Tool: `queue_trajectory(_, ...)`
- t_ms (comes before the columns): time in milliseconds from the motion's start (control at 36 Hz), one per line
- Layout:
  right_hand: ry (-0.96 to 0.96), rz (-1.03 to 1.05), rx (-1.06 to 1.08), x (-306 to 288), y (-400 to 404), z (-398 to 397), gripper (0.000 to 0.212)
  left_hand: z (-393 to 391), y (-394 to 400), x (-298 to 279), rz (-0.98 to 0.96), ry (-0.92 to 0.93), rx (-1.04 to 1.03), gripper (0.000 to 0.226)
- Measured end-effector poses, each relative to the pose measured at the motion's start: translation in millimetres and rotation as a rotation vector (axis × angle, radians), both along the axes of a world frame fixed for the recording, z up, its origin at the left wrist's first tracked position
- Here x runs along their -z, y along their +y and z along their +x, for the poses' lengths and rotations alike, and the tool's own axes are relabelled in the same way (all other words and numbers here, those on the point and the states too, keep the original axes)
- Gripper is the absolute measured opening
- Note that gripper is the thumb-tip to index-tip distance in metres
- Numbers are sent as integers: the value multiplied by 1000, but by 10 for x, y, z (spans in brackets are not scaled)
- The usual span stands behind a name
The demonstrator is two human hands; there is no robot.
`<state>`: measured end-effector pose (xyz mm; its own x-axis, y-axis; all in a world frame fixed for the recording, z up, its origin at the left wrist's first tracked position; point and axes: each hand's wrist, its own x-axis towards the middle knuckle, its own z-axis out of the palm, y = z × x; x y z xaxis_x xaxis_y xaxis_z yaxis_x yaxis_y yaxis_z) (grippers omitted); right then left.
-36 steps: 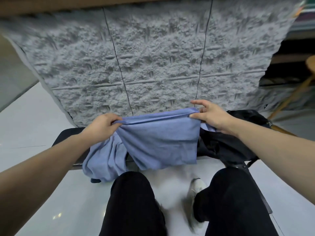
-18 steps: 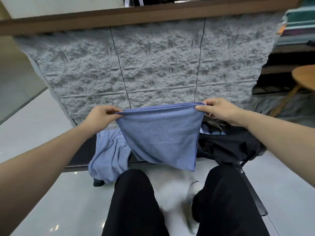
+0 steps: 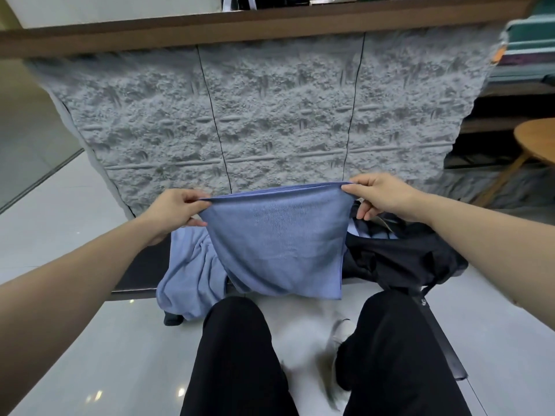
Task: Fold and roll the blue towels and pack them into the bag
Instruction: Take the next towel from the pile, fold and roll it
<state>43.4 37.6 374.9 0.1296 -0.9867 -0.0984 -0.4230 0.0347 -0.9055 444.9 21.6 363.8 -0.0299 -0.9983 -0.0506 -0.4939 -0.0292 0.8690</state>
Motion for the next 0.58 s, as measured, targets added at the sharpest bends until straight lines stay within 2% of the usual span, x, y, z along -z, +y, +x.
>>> queue_trajectory(194,-37,92,55,269,-319,91,18,15,-329,206,94,14,-43,5)
queue_trajectory(361,-23,57,161,503,-786,153,15,-71,-725,311,79,108,-135,9)
queue_trajectory(583,-275,62,230,603,-1340,228,15,-132,-1200,274,-67,247,-160,20)
